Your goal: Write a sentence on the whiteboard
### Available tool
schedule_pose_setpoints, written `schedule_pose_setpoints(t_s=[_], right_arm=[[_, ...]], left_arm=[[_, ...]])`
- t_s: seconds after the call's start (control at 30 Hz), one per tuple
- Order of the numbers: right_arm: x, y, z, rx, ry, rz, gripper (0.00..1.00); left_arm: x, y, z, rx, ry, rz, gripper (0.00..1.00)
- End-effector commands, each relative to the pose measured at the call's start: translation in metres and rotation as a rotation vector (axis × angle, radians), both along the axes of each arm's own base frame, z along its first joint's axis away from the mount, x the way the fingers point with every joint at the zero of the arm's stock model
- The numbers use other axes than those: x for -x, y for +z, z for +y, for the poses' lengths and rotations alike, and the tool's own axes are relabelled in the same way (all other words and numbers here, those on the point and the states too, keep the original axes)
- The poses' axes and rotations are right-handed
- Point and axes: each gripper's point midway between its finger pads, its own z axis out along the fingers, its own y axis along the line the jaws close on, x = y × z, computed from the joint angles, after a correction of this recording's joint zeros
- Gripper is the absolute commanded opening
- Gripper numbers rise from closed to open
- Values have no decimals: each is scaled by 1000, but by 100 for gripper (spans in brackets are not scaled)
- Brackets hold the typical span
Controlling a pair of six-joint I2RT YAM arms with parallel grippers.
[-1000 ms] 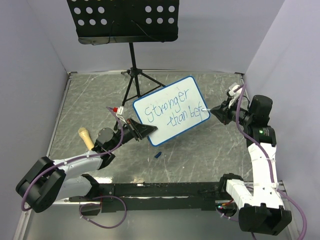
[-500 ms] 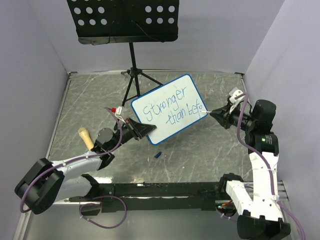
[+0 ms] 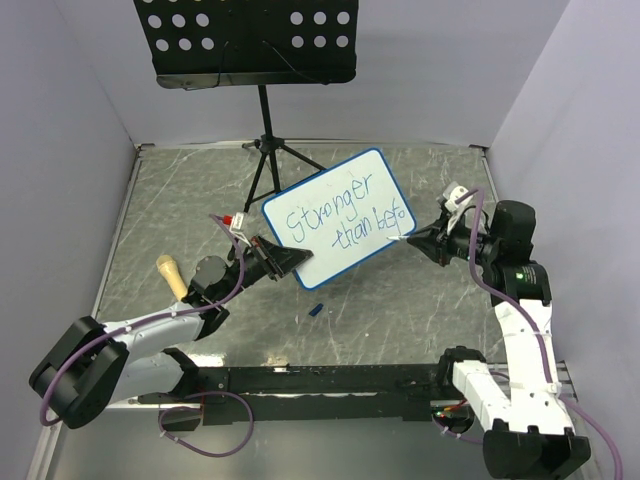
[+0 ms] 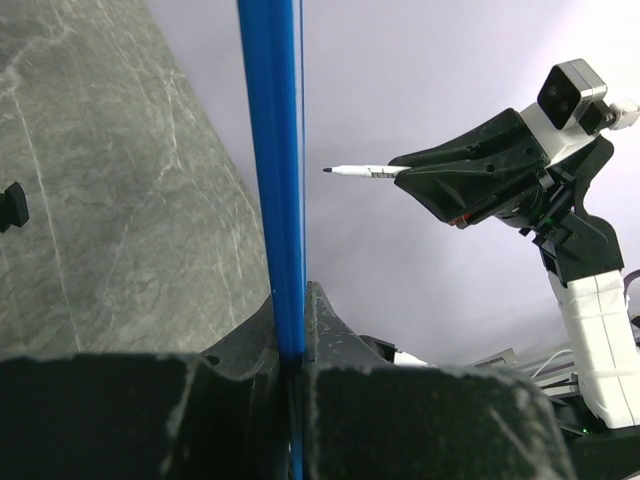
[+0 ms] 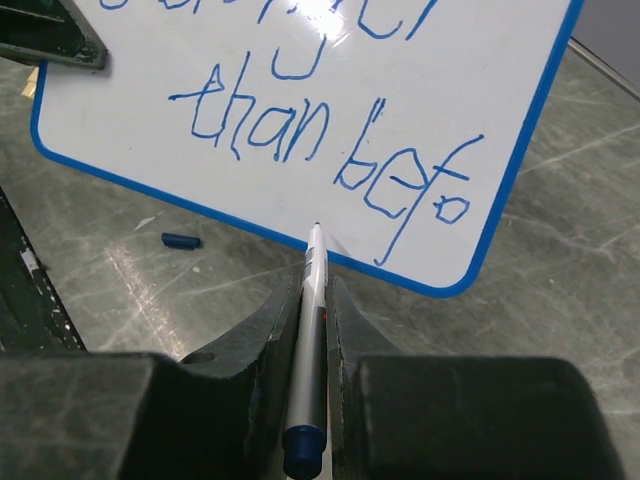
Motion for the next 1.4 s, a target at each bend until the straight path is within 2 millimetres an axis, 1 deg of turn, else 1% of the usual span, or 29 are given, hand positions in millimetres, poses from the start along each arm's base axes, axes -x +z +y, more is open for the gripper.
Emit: schedule_pose_setpoints(t_s=[0.0, 0.17, 0.3, 0.47, 0.83, 1.07, 1.37], right_arm=[[4, 6, 10, -14, 51, -32, 0], [1, 10, 16, -16, 67, -43, 0], [-3, 9, 14, 0, 55, -54, 0], [-8, 1, 8, 30, 21, -47, 0], [-13, -9, 6, 48, 8, -38, 0], [-6, -19, 3, 80, 8, -20, 0], [2, -25, 3, 82, 17, -4, 0]], left_arm=[[8, 61, 3, 153, -20, -163, 1], [8, 63, 0, 163, -36, -165, 1], [6, 64, -1, 171, -40, -162, 1], [7, 66, -1, 178, -41, -163, 1], [11, 73, 1, 205, -52, -177, 1], [10, 74, 2, 208, -43, -176, 1], [6, 74, 1, 205, -31, -172, 1]])
